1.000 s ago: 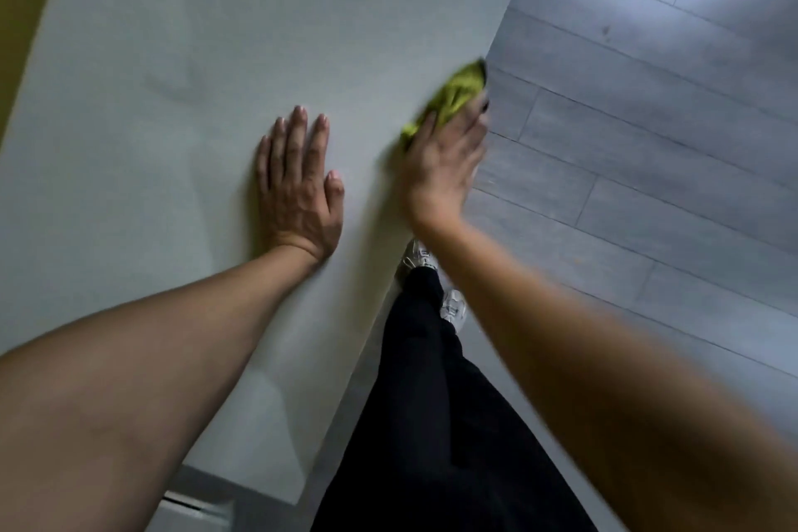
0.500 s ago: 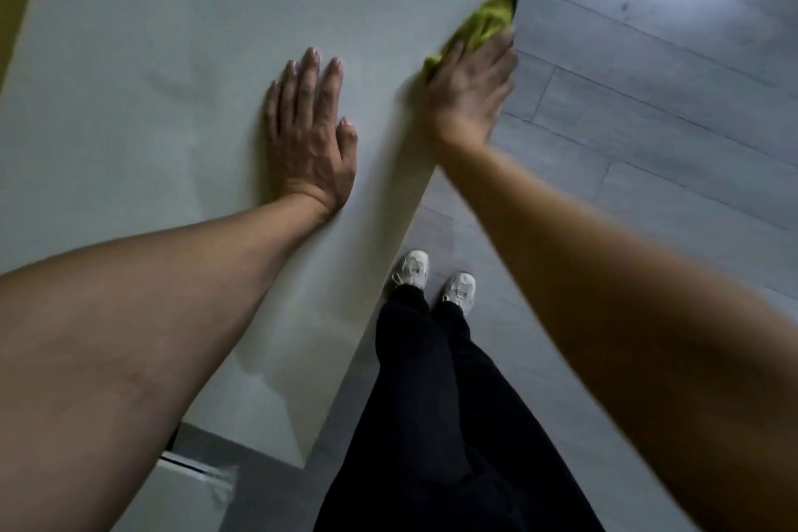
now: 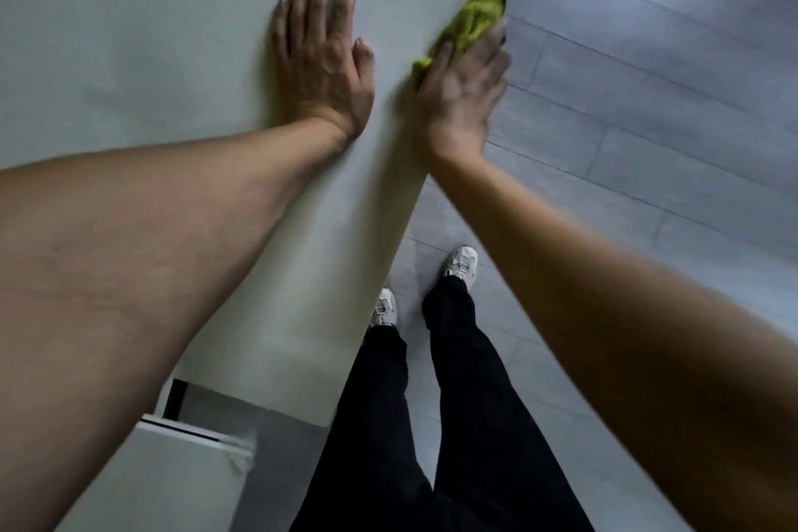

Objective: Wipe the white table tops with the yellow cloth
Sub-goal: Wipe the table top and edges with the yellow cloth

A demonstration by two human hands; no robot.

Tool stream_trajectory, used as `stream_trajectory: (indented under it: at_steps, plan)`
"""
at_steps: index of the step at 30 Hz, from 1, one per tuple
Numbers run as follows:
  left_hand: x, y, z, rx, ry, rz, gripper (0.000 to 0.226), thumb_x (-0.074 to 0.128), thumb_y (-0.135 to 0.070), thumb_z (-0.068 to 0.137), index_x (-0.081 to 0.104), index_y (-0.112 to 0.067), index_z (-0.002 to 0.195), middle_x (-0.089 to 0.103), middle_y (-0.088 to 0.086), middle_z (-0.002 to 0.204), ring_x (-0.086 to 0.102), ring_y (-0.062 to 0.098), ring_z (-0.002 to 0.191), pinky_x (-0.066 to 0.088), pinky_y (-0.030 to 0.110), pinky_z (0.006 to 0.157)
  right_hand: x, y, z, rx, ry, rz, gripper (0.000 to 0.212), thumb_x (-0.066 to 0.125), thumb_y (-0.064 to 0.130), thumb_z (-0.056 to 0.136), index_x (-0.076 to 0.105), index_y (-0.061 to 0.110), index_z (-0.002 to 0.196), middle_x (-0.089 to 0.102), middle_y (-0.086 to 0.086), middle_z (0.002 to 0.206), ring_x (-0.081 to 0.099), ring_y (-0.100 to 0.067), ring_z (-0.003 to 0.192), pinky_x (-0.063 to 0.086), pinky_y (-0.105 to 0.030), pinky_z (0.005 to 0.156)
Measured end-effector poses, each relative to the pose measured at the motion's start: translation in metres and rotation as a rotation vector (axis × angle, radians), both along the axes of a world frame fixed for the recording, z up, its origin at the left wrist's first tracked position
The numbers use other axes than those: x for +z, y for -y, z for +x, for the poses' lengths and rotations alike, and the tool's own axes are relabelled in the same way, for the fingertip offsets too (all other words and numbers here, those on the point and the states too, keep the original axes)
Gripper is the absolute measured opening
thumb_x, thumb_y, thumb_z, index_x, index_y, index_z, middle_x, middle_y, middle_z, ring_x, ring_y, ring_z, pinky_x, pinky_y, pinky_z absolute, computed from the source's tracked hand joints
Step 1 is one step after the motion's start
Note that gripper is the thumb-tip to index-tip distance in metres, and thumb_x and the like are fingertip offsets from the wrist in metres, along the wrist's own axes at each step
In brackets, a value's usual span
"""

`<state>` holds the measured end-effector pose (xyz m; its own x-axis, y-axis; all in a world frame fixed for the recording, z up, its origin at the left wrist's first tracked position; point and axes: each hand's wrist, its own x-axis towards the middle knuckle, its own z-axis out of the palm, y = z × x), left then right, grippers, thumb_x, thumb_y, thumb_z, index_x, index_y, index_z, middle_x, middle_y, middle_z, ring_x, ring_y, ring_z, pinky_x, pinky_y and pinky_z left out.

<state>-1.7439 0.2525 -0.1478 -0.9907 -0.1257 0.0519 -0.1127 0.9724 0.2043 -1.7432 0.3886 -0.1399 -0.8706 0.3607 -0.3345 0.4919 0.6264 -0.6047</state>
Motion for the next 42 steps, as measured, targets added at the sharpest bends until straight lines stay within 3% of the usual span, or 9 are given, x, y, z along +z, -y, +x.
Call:
stream_trajectory:
  at_steps: [3, 8, 13, 16, 23, 26, 31, 37, 42]
  plan:
    - [0.005, 0.002, 0.003, -0.019, 0.038, 0.013, 0.071, 0.030, -0.044, 0.097, 0.029, -0.024, 0.165, 0.022, 0.006, 0.173, 0.017, 0.026, 0.161, 0.005, 0.038, 0.130, 0.003, 0.024, 0.083, -0.002, 0.006, 0.001, 0.069, 0.032, 0.039, 0.107, 0.000, 0.009, 0.160, 0.016, -0.015, 0.164, 0.022, -0.036, 0.146, 0.015, -0.046, 0.120]
    - [0.015, 0.007, 0.015, -0.094, 0.104, 0.050, 0.069, 0.029, -0.044, 0.100, 0.030, -0.018, 0.164, 0.023, 0.012, 0.172, 0.016, 0.028, 0.161, 0.004, 0.038, 0.131, 0.014, 0.056, 0.200, 0.024, 0.032, 0.063, 0.069, 0.034, 0.038, 0.106, 0.005, 0.005, 0.159, 0.028, -0.019, 0.156, 0.035, -0.036, 0.135, 0.028, -0.046, 0.113]
    - [0.011, 0.023, 0.106, -0.186, 0.004, 0.051, 0.064, 0.042, -0.029, 0.098, 0.041, -0.011, 0.159, 0.032, 0.018, 0.168, 0.029, 0.037, 0.156, 0.014, 0.048, 0.130, 0.011, 0.057, 0.175, -0.033, 0.064, 0.049, 0.069, 0.031, 0.039, 0.107, 0.002, 0.008, 0.160, 0.022, -0.016, 0.160, 0.028, -0.034, 0.141, 0.019, -0.043, 0.114]
    - [0.006, 0.034, 0.176, -0.103, -0.059, 0.093, 0.064, 0.049, -0.024, 0.095, 0.045, -0.010, 0.157, 0.038, 0.019, 0.165, 0.036, 0.040, 0.152, 0.020, 0.052, 0.128, 0.010, 0.043, 0.125, -0.053, 0.052, 0.050, 0.067, 0.029, 0.042, 0.107, 0.002, 0.010, 0.160, 0.021, -0.013, 0.160, 0.030, -0.035, 0.138, 0.027, -0.045, 0.113]
    - [0.006, 0.040, 0.293, 0.085, -0.059, 0.030, 0.059, 0.041, -0.028, 0.103, 0.041, -0.015, 0.160, 0.033, 0.015, 0.168, 0.030, 0.038, 0.155, 0.017, 0.053, 0.128, 0.003, 0.017, 0.047, -0.041, -0.008, 0.057, 0.062, 0.028, 0.041, 0.107, 0.010, 0.009, 0.158, 0.029, -0.008, 0.153, 0.035, -0.027, 0.137, 0.033, -0.046, 0.113]
    - [0.002, 0.039, 0.294, 0.125, -0.091, 0.037, 0.058, 0.039, -0.030, 0.103, 0.044, -0.018, 0.159, 0.036, 0.013, 0.168, 0.030, 0.038, 0.155, 0.016, 0.053, 0.128, 0.006, 0.023, 0.070, -0.047, -0.034, 0.022, 0.062, 0.029, 0.040, 0.107, 0.010, 0.010, 0.158, 0.028, -0.008, 0.153, 0.034, -0.027, 0.136, 0.033, -0.046, 0.113]
    - [-0.005, 0.042, 0.290, 0.117, -0.116, 0.028, 0.059, 0.041, -0.029, 0.099, 0.048, -0.017, 0.156, 0.040, 0.014, 0.165, 0.036, 0.039, 0.152, 0.018, 0.053, 0.128, 0.009, 0.060, 0.194, -0.082, 0.009, -0.118, 0.065, 0.031, 0.037, 0.108, 0.003, 0.011, 0.160, 0.019, -0.014, 0.161, 0.022, -0.033, 0.146, 0.012, -0.040, 0.119]
    - [-0.008, 0.046, 0.289, 0.100, -0.159, 0.017, 0.056, 0.039, -0.026, 0.101, 0.050, -0.019, 0.155, 0.043, 0.013, 0.163, 0.040, 0.039, 0.150, 0.022, 0.052, 0.126, 0.016, 0.096, 0.357, -0.033, 0.044, -0.296, 0.068, 0.031, 0.042, 0.105, -0.005, 0.023, 0.159, 0.021, -0.009, 0.156, 0.026, -0.032, 0.143, 0.026, -0.055, 0.118]
    - [-0.007, 0.047, 0.290, 0.100, -0.136, 0.032, 0.058, 0.039, -0.021, 0.098, 0.050, -0.019, 0.156, 0.042, 0.012, 0.164, 0.039, 0.039, 0.150, 0.022, 0.052, 0.127, 0.019, 0.083, 0.318, -0.120, 0.112, -0.396, 0.066, 0.037, 0.031, 0.106, 0.003, 0.012, 0.160, 0.019, -0.018, 0.159, 0.022, -0.036, 0.145, 0.017, -0.042, 0.119]
